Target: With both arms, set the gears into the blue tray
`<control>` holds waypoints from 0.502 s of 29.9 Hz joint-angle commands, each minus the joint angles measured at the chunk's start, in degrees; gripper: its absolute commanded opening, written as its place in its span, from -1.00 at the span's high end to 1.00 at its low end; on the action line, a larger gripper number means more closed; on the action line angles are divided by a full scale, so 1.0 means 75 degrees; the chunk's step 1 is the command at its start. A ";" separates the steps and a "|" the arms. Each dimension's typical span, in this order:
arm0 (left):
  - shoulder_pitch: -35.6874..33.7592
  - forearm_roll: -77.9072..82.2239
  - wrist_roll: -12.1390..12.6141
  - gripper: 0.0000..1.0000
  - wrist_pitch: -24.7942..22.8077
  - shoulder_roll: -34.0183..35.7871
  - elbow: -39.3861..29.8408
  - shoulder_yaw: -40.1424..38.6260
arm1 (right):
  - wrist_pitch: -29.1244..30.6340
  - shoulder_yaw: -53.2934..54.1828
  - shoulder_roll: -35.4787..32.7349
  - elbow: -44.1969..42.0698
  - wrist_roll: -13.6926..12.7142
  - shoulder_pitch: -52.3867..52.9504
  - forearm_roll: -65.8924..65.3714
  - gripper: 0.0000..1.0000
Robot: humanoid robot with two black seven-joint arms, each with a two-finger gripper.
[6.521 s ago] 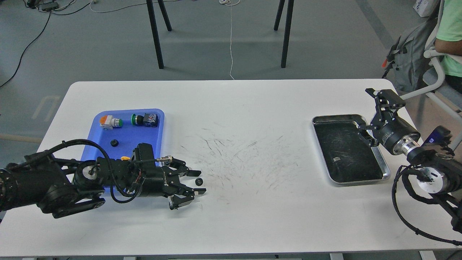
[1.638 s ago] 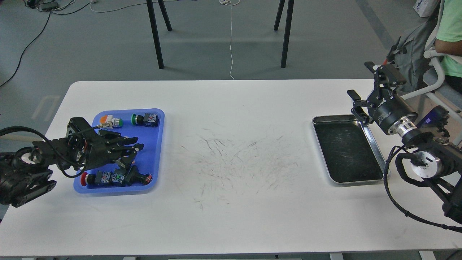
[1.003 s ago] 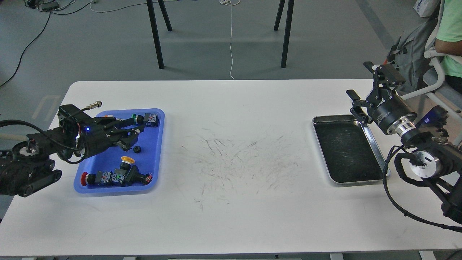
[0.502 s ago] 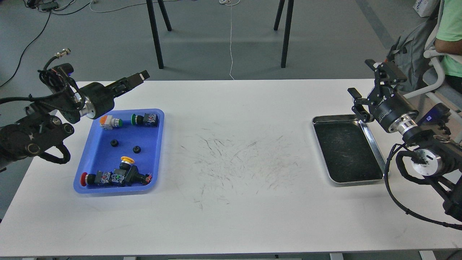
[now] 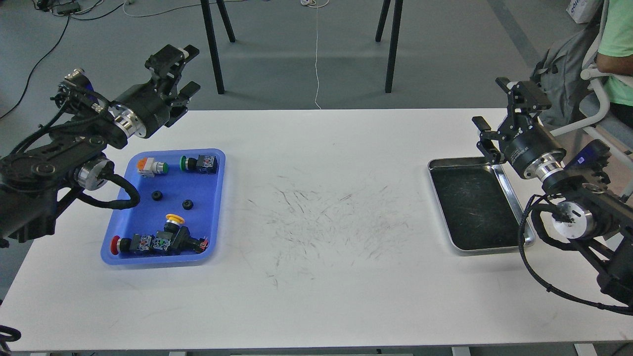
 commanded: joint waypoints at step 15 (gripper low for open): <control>-0.0070 -0.1184 0.0000 -1.00 -0.1440 -0.0278 0.0361 -0.1407 | -0.0635 0.0119 0.0306 0.0093 -0.0012 0.0367 0.0092 -0.98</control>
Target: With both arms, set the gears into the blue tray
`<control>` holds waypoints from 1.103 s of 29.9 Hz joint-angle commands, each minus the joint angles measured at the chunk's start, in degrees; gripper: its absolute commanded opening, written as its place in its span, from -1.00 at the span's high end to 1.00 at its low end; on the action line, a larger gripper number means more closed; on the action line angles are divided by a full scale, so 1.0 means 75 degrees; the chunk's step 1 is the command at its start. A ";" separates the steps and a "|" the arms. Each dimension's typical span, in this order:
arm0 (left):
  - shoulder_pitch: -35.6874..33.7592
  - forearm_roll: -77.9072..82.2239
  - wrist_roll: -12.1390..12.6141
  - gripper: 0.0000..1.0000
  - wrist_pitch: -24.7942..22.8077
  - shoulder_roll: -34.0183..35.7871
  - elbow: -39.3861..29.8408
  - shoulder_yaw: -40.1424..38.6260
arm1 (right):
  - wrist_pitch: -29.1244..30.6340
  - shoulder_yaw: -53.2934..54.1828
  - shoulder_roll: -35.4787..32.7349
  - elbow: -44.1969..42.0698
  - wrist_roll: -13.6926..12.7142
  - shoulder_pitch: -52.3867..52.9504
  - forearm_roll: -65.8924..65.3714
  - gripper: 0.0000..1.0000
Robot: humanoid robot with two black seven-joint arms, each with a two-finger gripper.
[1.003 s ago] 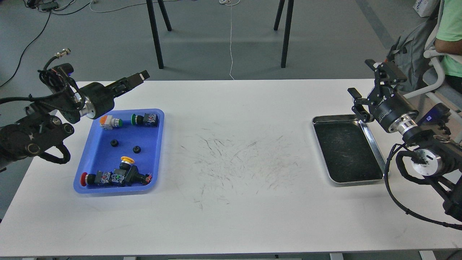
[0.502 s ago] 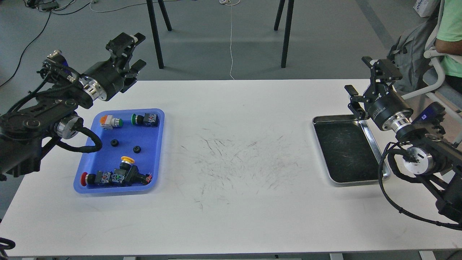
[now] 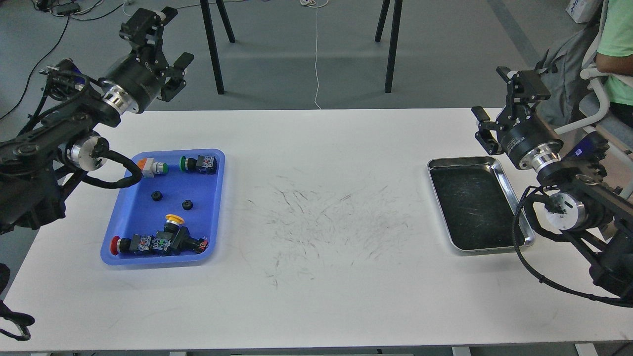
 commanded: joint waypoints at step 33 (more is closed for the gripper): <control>0.0547 -0.1152 0.0001 -1.00 -0.1081 -0.0591 0.0082 0.0046 | 0.0093 0.0112 0.0506 -0.0195 -0.0822 0.0180 0.2238 -0.99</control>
